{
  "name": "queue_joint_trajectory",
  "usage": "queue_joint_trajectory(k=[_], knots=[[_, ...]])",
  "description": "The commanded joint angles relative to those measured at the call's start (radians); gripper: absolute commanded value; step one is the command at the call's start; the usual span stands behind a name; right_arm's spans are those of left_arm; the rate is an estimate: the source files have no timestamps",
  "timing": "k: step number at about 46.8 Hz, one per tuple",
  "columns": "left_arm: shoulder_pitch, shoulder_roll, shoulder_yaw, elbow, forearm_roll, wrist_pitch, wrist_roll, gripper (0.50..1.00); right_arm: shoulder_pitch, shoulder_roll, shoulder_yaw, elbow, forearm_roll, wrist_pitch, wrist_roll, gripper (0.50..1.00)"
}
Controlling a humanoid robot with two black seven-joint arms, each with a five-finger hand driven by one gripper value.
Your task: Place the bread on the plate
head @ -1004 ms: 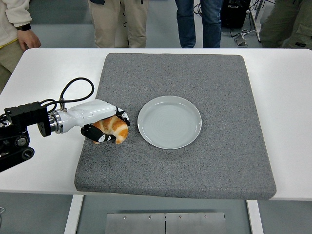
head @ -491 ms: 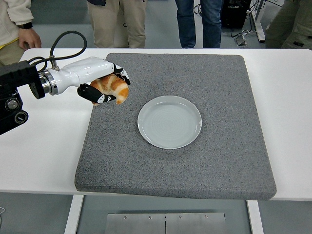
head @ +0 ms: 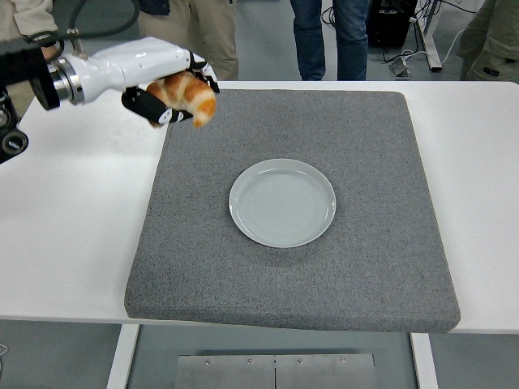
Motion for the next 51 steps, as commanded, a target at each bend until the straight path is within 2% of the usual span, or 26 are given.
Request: queue_joint_trajectory(k=[1,10,16,27,35,43,51], knots=[[-0.047,0.002,0.001,0.001,-0.012,-0.020,0.000,0.500,-0.001,0.000,-0.001,0.000,0.000,0.000,0.001,1.000],[-0.140,-0.004,0.001,0.001,-0.025,-0.076,-0.003,0.500,0.000,0.000,0.000,0.000,0.000,0.000,0.001,1.000],[-0.176,-0.018,0.005,0.001,-0.029,-0.092,-0.001,0.500,0.000,0.000,0.000,0.000,0.000,0.000,-0.001,1.000],[-0.196,-0.107,0.010,0.022,-0.032,-0.093,0.003,0.500,0.000,0.000,0.000,0.000,0.000,0.000,-0.001,1.000],[-0.212,-0.217,0.011,0.067,-0.032,-0.092,0.005,0.500,0.000,0.000,0.000,0.000,0.000,0.000,0.001,1.000],[-0.217,-0.271,0.011,0.087,-0.032,-0.090,0.005,0.500,0.000,0.000,0.000,0.000,0.000,0.000,-0.001,1.000],[-0.215,-0.354,0.013,0.177,-0.031,-0.090,0.002,0.500,0.000,0.000,0.000,0.000,0.000,0.000,-0.001,1.000]])
